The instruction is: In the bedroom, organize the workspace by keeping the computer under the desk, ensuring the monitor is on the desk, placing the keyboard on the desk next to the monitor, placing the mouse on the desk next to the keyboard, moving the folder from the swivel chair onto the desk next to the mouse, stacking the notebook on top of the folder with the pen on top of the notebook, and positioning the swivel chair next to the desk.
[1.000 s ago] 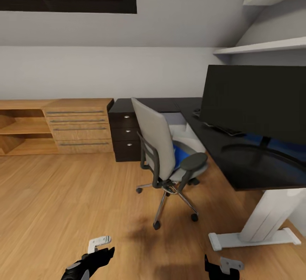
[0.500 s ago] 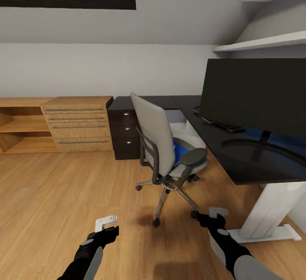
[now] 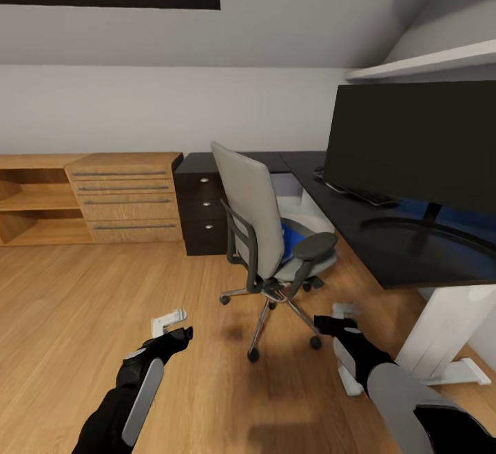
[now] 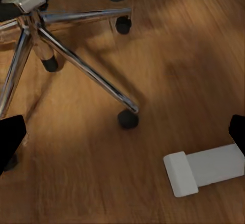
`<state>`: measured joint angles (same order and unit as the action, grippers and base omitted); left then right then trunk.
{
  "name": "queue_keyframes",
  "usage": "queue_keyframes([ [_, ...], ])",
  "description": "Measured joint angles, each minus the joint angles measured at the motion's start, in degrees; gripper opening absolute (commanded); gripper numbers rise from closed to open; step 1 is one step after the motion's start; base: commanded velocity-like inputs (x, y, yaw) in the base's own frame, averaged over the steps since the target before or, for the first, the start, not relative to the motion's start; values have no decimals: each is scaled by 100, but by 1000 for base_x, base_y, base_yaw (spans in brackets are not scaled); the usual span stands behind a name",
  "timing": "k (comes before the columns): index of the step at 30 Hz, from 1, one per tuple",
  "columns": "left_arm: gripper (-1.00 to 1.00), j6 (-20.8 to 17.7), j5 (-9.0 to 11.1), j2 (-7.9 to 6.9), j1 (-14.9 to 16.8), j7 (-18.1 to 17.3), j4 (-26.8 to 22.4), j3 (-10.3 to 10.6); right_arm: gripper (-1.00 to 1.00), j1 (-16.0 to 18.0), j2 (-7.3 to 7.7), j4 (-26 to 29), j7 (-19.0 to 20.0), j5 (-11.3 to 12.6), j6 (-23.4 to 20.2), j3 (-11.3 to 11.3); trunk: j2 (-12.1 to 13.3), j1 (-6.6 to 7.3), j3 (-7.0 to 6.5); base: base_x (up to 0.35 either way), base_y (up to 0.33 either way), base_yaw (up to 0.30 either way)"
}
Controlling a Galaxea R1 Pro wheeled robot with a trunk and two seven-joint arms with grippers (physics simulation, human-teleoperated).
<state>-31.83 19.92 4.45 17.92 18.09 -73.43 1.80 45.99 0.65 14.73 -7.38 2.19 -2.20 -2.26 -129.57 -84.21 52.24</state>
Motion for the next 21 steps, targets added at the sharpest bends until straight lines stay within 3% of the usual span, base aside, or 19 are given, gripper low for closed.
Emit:
queue_keyframes([
  [3,100,-7,21,-7,10,1,-260,-14,100,232,-2,-4,3,174,-189,-19,-120,-66,55,0,0,0],
  [8,100,-11,28,-5,-65,1,-664,-12,100,318,-84,-19,9,449,-125,16,-321,-176,145,0,0,0],
  [12,100,-23,24,-11,-417,-6,-1166,-17,100,342,-294,-44,-1,515,230,27,-481,-264,217,0,0,0],
  [21,100,34,19,-13,-884,-3,-1783,-58,100,346,-327,-31,25,530,340,25,-842,-462,378,0,0,0],
])
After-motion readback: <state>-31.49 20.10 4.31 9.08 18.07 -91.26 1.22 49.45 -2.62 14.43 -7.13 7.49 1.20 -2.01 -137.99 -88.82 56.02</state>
